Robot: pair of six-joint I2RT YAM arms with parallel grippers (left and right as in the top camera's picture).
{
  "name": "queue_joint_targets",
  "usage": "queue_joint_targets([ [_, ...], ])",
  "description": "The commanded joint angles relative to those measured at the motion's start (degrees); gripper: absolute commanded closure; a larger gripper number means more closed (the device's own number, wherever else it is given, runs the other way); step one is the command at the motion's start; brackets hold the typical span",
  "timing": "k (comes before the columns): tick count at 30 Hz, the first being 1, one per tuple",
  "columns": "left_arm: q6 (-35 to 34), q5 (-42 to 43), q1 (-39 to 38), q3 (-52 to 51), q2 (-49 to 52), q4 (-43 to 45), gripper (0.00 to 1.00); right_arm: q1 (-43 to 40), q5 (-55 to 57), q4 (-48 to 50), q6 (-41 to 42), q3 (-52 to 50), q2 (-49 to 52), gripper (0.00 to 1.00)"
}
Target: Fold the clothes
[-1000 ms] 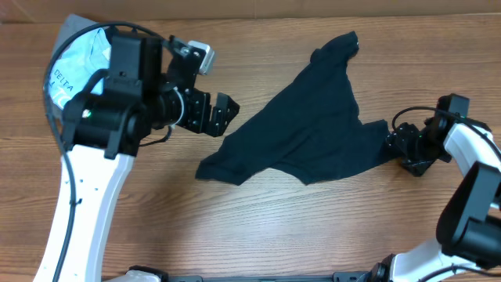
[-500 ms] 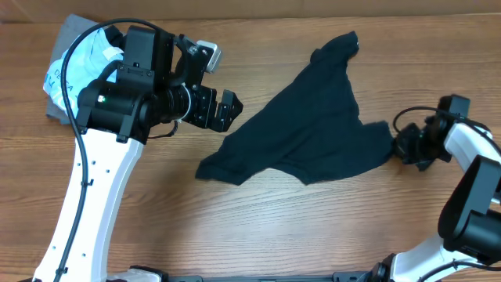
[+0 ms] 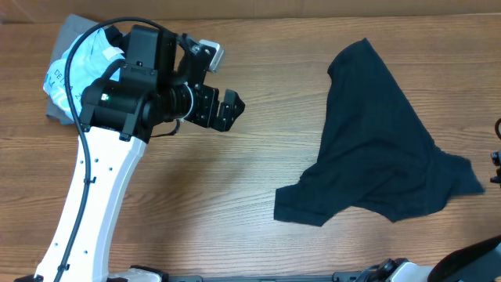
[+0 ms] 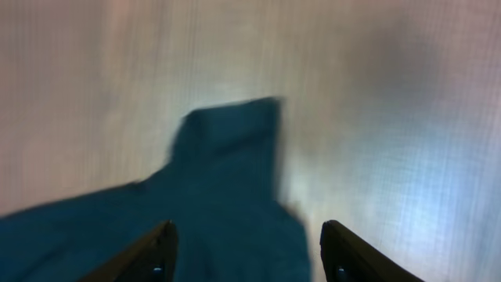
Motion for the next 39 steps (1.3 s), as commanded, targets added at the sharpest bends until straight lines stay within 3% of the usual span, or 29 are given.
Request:
queue_joint_targets([
  [1, 1.6, -0.3, -1.0, 1.0, 0.9, -0.3, 0.00, 2.1, -19.7, 3.1, -11.8, 0.6, -0.3, 0.37],
  [3, 1.8, -0.3, -1.7, 1.0, 1.4, -0.4, 0.00, 5.2, -31.5, 5.2, -20.7, 0.5, -0.3, 0.37],
  [5, 2.2, -0.3, -2.6, 1.0, 2.2, -0.5, 0.00, 9.9, -34.9, 5.8, -22.8, 0.5, -0.2, 0.37],
  [11, 2.2, -0.3, -5.6, 1.0, 5.2, 0.6, 0.03, 25.6, -18.8, 6.6, -18.3, 0.5, 1.2, 0.39],
  [14, 2.2, -0.3, -6.7, 1.0, 6.9, 0.6, 0.04, 31.1, -17.3, 7.4, -18.1, 0.4, 3.3, 0.33],
  [19, 2.2, 3.1, -7.4, 1.0, 8.3, 1.5, 0.00, 36.8, -15.1, 15.6, -16.4, -0.7, 9.0, 0.36],
  [23, 2.2, 6.4, -7.4, 1.0, 8.2, 1.1, 0.00, 37.4, -2.1, 24.7, -16.6, -0.7, 15.0, 0.29],
  [26, 2.2, 6.6, -7.5, 1.0, 8.2, 0.3, 0.00, 36.1, -1.6, 30.6, -21.0, -0.7, 19.1, 0.27],
  [31, 2.2, 6.6, -7.5, 1.0, 8.2, -1.5, 0.00, 33.2, -1.6, 36.2, -21.3, -0.7, 25.0, 0.25],
  [36, 2.2, 6.6, -7.5, 1.0, 8.2, -1.7, 0.00, 31.7, -1.8, 38.0, -21.7, -0.7, 29.2, 0.24],
  [39, 2.2, 6.6, -7.5, 1.0, 8.2, -1.7, 0.00, 31.7, -3.8, 37.5, -21.7, -0.7, 31.1, 0.29],
])
